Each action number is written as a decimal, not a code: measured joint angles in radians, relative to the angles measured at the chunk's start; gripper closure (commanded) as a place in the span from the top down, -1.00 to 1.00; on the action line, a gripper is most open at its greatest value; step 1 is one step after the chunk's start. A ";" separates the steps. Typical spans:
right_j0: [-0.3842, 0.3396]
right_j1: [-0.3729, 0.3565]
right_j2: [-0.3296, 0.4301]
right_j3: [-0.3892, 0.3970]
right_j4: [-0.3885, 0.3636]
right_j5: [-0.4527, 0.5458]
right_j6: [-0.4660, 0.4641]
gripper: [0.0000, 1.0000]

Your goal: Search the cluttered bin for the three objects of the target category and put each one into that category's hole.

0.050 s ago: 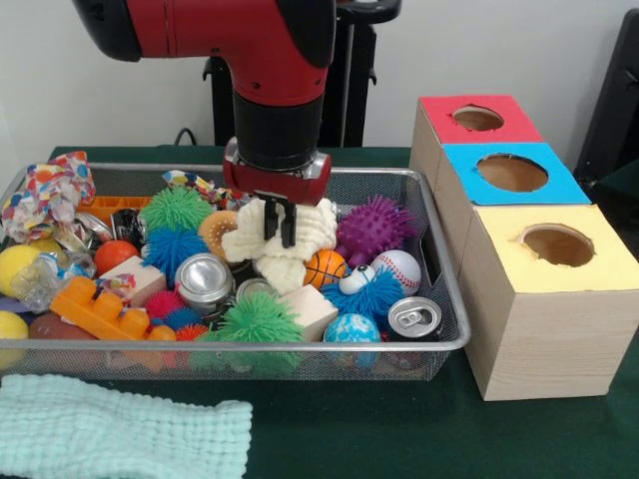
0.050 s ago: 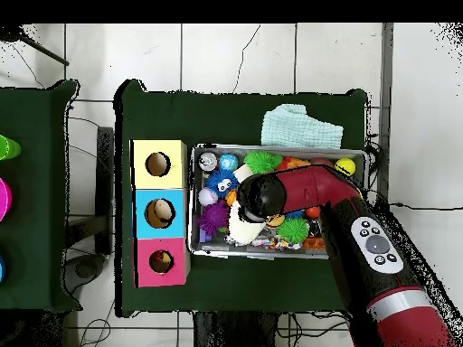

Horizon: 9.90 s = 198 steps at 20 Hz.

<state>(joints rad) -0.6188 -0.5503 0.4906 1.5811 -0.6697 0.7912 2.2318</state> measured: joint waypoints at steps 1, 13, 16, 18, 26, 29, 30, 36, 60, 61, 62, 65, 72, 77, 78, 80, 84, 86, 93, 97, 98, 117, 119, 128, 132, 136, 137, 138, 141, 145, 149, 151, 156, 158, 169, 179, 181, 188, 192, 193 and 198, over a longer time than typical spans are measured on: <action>0.000 0.000 0.000 0.000 0.001 0.000 0.000 -1.00; -0.025 0.054 0.000 -0.056 0.004 0.000 0.000 -1.00; -0.036 0.069 0.000 -0.071 0.004 0.000 0.000 -1.00; -0.042 0.073 0.000 -0.072 0.004 0.000 0.000 -1.00; -0.061 0.074 0.000 -0.070 0.002 0.000 0.000 -1.00; -0.066 0.074 0.000 -0.070 0.003 0.000 0.000 -1.00; -0.068 0.074 0.000 -0.070 0.003 0.000 0.000 -1.00; -0.094 0.098 0.001 -0.074 0.003 0.000 0.000 -1.00; -0.112 0.192 0.042 -0.213 0.019 0.145 -0.023 -1.00; -0.112 0.190 0.043 -0.214 0.020 0.150 -0.024 -1.00; -0.112 0.185 0.045 -0.214 0.022 0.154 -0.024 -1.00; -0.113 0.162 0.045 -0.210 0.031 0.157 -0.024 -1.00; -0.113 0.038 0.045 -0.180 0.073 0.157 -0.024 -1.00; -0.107 -0.033 0.042 -0.178 0.098 0.169 -0.024 -1.00; -0.105 -0.043 0.042 -0.178 0.102 0.172 -0.024 -1.00; -0.097 -0.084 0.040 -0.178 0.120 0.191 -0.024 -1.00; -0.078 -0.127 0.037 -0.178 0.140 0.219 -0.024 -1.00; -0.069 -0.139 0.037 -0.178 0.148 0.232 -0.024 -1.00; -0.067 -0.119 0.037 -0.190 0.146 0.235 -0.024 -1.00; -0.083 -0.073 0.037 -0.195 0.137 0.225 -0.024 -1.00; -0.090 -0.056 0.037 -0.198 0.130 0.218 -0.024 -1.00; -0.168 0.078 0.037 -0.209 0.019 0.174 -0.024 -1.00; -0.168 0.078 0.037 -0.209 0.018 0.174 -0.024 -1.00; -0.168 0.077 0.037 -0.208 0.013 0.174 -0.024 -1.00; -0.169 0.069 0.037 -0.196 0.011 0.161 -0.024 -1.00; -0.168 0.061 0.037 -0.181 0.009 0.139 -0.024 -1.00; -0.168 0.058 0.037 -0.176 0.008 0.130 -0.024 -1.00; -0.168 0.054 0.037 -0.169 0.004 0.115 -0.024 -1.00; -0.167 0.046 0.037 -0.161 -0.003 0.097 -0.024 -1.00; -0.164 0.034 0.036 -0.144 -0.019 0.072 -0.024 -1.00; -0.155 0.023 0.031 -0.119 -0.041 0.047 -0.024 -1.00; -0.146 0.017 0.026 -0.102 -0.048 0.034 -0.024 -1.00; -0.132 -0.001 0.017 -0.054 -0.062 -0.014 -0.024 -1.00; -0.124 -0.011 0.009 -0.030 -0.068 -0.041 -0.024 -1.00; -0.036 -0.049 -0.055 0.052 -0.075 -0.108 -0.024 -1.00; -0.013 -0.066 -0.080 0.062 -0.065 -0.108 -0.024 -1.00; -0.014 -0.066 -0.081 0.062 -0.062 -0.108 -0.024 -1.00; -0.014 -0.066 -0.081 0.062 -0.050 -0.108 -0.024 -1.00; -0.014 -0.066 -0.081 0.062 -0.040 -0.108 -0.024 1.00; -0.014 -0.066 -0.081 0.062 -0.039 -0.108 -0.024 1.00; -0.014 -0.066 -0.081 0.060 -0.032 -0.108 -0.024 -1.00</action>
<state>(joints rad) -0.6330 -0.6162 0.4100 1.6415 -0.7014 0.6832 2.2083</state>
